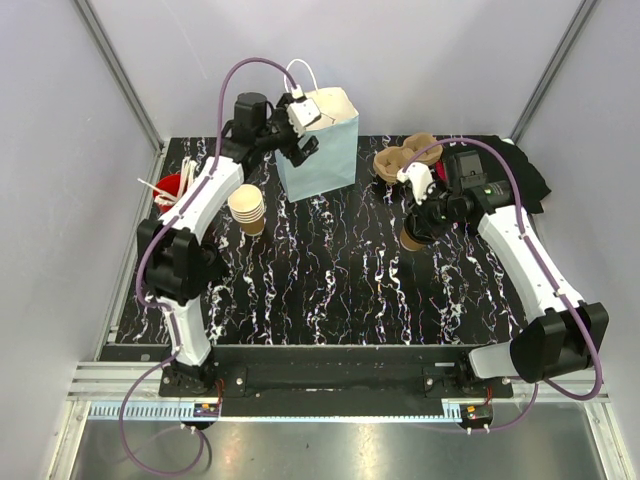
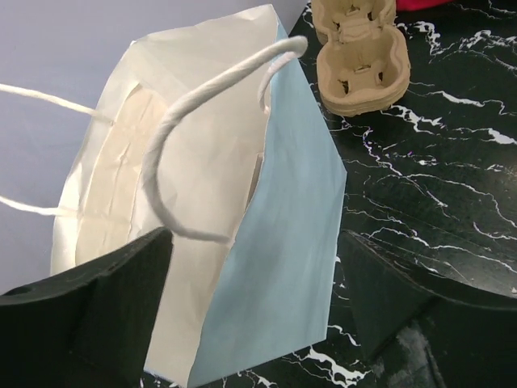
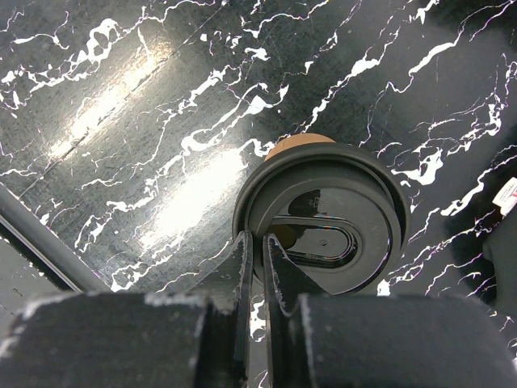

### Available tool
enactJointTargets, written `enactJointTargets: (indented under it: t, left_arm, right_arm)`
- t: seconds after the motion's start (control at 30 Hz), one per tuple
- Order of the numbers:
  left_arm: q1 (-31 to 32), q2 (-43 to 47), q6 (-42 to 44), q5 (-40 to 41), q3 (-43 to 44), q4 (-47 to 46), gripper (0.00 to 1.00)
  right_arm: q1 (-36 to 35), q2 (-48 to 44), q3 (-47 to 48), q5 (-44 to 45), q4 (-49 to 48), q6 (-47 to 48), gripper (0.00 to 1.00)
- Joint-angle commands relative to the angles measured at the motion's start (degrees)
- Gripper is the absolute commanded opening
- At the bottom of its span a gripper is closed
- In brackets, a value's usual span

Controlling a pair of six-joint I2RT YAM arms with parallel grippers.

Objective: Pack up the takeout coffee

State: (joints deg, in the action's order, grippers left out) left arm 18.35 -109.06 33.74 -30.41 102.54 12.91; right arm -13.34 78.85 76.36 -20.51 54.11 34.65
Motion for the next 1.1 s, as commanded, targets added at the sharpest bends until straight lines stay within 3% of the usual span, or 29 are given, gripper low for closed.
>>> enactJointTargets:
  t: [0.0,0.07,0.1,0.23,0.33,0.57,0.9,1.07]
  left_arm:
    - [0.9,-1.8,3.3,1.7,3.3,-1.2,0.77]
    - [1.0,-2.1,3.4,1.6,3.5,-1.0,0.70]
    - [1.1,-2.3,3.4,1.4,3.5,-0.8,0.61]
    - [1.1,-2.0,3.4,0.4,3.3,0.4,0.39]
    - [1.2,-0.8,2.1,-0.9,2.7,0.9,0.30]
    - [3.2,3.1,1.1,-1.1,-0.1,2.6,0.25]
    - [8.2,11.5,-4.5,-3.0,-5.0,6.2,0.27]
    - [10.7,14.0,-5.2,-1.9,-7.4,8.0,0.19]
  right_arm:
    - [0.6,-1.5,0.5,-1.3,-0.6,0.2,0.00]
    - [0.6,-1.6,0.5,-1.5,-0.7,0.2,0.00]
    - [0.8,-1.9,0.5,-1.5,-0.6,0.2,0.00]
    - [1.1,-2.4,0.7,-1.7,-0.8,0.2,0.00]
    - [1.5,-2.4,1.2,-1.5,-1.0,-0.1,0.00]
    - [2.8,-2.1,4.9,0.6,-1.6,-2.4,0.00]
    - [3.8,-3.5,8.5,3.5,-0.6,-3.4,0.00]
    - [3.9,-5.2,8.5,3.8,-0.6,-4.3,0.00]
